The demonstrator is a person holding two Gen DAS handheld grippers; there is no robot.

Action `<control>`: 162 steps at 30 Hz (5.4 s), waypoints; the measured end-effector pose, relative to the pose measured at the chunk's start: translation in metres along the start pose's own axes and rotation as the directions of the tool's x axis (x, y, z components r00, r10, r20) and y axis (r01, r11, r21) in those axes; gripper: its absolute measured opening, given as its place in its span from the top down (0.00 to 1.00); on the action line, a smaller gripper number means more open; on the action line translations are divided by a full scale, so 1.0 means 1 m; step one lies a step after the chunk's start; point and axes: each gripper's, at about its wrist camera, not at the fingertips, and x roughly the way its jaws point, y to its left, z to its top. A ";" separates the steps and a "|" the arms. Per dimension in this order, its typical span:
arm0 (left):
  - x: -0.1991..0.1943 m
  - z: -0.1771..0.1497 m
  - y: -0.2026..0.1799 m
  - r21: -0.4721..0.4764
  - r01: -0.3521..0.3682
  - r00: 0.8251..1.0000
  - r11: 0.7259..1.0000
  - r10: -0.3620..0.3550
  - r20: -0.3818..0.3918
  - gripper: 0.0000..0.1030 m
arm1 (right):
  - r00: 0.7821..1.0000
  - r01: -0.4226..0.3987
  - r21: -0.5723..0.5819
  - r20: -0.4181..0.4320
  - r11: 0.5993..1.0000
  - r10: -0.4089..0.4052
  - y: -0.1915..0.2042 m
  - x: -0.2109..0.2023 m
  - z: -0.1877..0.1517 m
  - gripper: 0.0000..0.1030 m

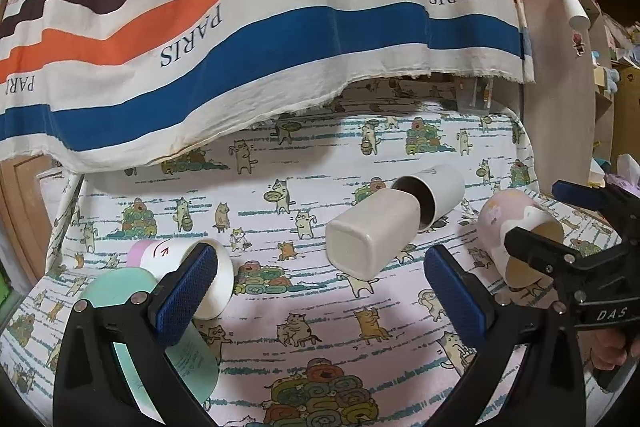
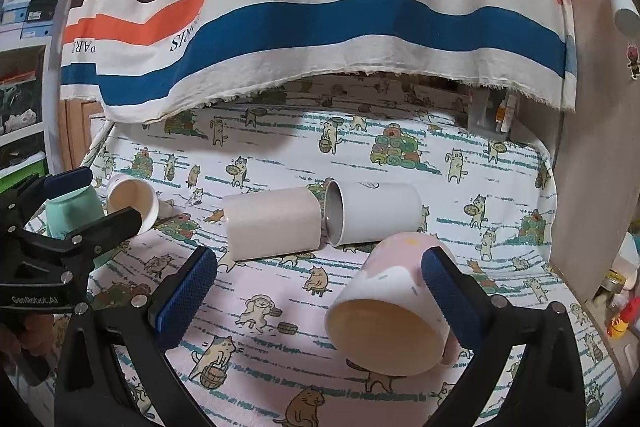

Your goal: Flip cup upside down

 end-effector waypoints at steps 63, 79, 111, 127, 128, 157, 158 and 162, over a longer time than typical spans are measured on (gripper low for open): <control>-0.007 0.040 0.020 -0.039 -0.054 0.998 0.998 0.052 -0.047 0.00 | 0.991 0.108 0.204 0.055 0.973 -0.122 -0.070 -0.026 0.041 0.00; 0.052 0.051 0.016 -0.135 0.036 0.991 0.990 -0.053 -0.124 0.00 | 0.986 0.158 0.279 0.001 0.947 -0.165 -0.116 -0.005 0.071 0.00; -0.075 0.038 0.012 -0.181 -0.093 0.990 0.979 0.071 -0.125 0.00 | 0.972 0.192 0.236 -0.180 0.953 -0.151 -0.008 -0.053 -0.002 0.00; -0.048 0.061 0.000 -0.076 -0.075 0.997 0.994 0.076 0.007 0.00 | 0.980 0.173 0.365 -0.153 0.915 -0.124 -0.073 -0.059 -0.004 0.00; -0.047 0.064 0.000 -0.067 -0.070 0.997 0.995 0.071 0.018 0.00 | 0.977 0.191 0.363 -0.164 0.912 -0.139 -0.076 -0.060 -0.003 0.00; 0.026 0.050 0.044 -0.186 0.067 0.998 0.980 -0.062 0.033 0.00 | 0.962 0.125 0.287 -0.271 0.950 -0.044 -0.120 0.039 0.060 0.00; 0.029 0.047 0.045 -0.199 0.084 0.996 0.976 -0.080 0.026 0.00 | 0.964 0.110 0.303 -0.266 0.947 -0.027 -0.121 0.042 0.054 0.00; 0.031 0.043 0.051 -0.226 0.063 0.998 0.972 -0.061 0.016 0.00 | 0.952 0.065 0.337 -0.304 0.939 0.044 -0.121 0.049 0.039 0.00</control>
